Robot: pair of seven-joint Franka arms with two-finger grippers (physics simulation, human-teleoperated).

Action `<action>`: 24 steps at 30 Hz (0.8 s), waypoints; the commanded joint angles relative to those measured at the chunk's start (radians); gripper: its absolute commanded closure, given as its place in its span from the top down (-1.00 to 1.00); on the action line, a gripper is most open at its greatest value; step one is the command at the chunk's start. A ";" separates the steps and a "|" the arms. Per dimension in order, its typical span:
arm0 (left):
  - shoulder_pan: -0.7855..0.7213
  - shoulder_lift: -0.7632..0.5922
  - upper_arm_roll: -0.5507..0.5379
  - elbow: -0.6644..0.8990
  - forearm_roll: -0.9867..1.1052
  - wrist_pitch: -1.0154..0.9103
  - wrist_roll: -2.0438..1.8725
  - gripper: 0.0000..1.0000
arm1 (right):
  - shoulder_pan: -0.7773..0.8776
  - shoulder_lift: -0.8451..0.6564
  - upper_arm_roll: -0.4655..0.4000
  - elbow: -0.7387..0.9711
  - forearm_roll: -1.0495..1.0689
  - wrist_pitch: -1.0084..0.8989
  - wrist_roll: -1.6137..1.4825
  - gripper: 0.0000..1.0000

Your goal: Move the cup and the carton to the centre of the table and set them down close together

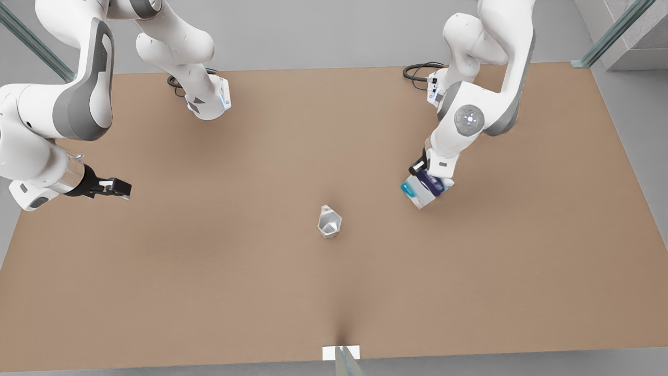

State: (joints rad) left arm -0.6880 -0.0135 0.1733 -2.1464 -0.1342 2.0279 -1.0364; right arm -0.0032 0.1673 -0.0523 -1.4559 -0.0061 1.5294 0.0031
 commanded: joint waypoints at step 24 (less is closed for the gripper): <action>-0.134 0.175 -0.067 0.071 -0.087 0.092 -0.073 1.00 | -0.001 0.001 -0.001 0.000 0.000 0.000 0.000 1.00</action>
State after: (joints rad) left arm -0.8224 0.1602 0.1056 -2.0704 -0.2194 2.1110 -1.1082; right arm -0.0046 0.1688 -0.0537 -1.4558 -0.0061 1.5292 0.0031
